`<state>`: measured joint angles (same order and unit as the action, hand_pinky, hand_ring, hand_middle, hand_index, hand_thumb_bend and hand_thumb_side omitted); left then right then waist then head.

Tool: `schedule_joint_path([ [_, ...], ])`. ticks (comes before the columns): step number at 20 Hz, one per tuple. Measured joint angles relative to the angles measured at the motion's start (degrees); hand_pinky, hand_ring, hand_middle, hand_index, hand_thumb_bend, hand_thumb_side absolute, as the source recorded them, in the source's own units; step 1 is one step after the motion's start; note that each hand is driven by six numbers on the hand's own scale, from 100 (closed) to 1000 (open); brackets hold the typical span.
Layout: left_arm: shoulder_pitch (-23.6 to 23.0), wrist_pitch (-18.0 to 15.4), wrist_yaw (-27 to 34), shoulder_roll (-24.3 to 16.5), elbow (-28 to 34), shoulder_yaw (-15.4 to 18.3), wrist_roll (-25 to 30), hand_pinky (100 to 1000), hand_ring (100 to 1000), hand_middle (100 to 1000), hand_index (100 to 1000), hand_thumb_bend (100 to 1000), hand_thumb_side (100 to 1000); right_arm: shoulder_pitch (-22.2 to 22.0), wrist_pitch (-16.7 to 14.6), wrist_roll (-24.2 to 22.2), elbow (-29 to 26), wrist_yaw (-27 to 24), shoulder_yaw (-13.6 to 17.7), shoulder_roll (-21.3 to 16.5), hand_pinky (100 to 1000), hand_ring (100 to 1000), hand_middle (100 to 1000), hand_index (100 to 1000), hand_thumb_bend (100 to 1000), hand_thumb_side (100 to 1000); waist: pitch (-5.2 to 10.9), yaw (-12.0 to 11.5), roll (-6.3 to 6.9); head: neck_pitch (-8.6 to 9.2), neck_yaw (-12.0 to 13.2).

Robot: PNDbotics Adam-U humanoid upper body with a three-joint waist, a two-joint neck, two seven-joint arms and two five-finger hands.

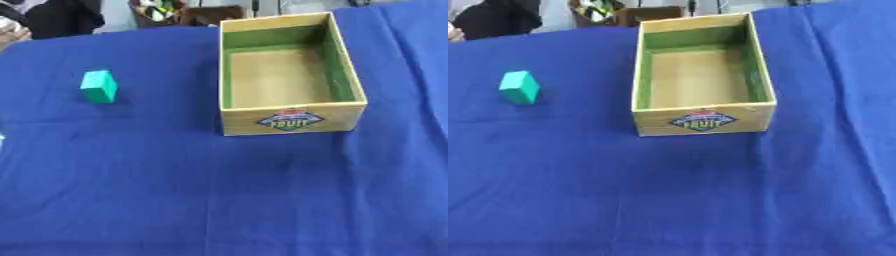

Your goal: Pick up objects on the table and place them in the box.

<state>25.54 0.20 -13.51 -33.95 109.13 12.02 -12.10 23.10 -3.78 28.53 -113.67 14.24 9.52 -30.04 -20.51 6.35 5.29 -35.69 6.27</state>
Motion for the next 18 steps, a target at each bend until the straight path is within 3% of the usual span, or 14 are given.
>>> schedule_joint_path([
  [5, 4.1, 2.7, -5.2, -9.4, -10.9, -0.3, 6.1, 551, 622, 683, 909, 164, 1000, -0.3, 0.2, -0.2, 0.0, 0.0, 0.0, 0.0, 726, 763, 742, 753, 100, 912, 0.00, 0.0, -0.03, 0.00, -0.1],
  [8, 7.0, 2.5, -9.6, -13.7, -18.3, -1.7, 11.6, 584, 654, 725, 976, 183, 1000, -0.4, 0.3, -0.4, 0.0, 0.0, -0.1, -0.1, 727, 763, 742, 753, 100, 911, 0.00, 0.1, -0.01, 0.01, -0.2],
  [11, 10.4, 1.2, -14.8, -16.3, -24.3, -3.7, 16.7, 627, 703, 770, 1000, 264, 1000, -0.5, 0.4, -0.7, 0.0, 0.0, -0.2, -0.2, 727, 763, 742, 752, 100, 910, 0.00, 0.1, 0.13, 0.06, -0.4],
  [16, 16.7, -2.3, -22.8, -17.5, -33.9, -7.8, 25.6, 707, 791, 845, 1000, 597, 1000, -0.5, 0.4, -1.3, 0.0, 0.0, -0.7, -0.6, 727, 763, 741, 750, 100, 906, -0.06, 0.4, 0.26, 0.28, -0.6],
  [18, 19.5, -4.1, -25.6, -17.5, -38.2, -9.2, 29.5, 720, 806, 850, 1000, 789, 1000, -0.4, 0.4, -1.5, 0.0, 0.0, -0.8, -0.6, 727, 763, 740, 749, 100, 909, -0.29, 0.5, 0.29, 0.48, -0.5],
])
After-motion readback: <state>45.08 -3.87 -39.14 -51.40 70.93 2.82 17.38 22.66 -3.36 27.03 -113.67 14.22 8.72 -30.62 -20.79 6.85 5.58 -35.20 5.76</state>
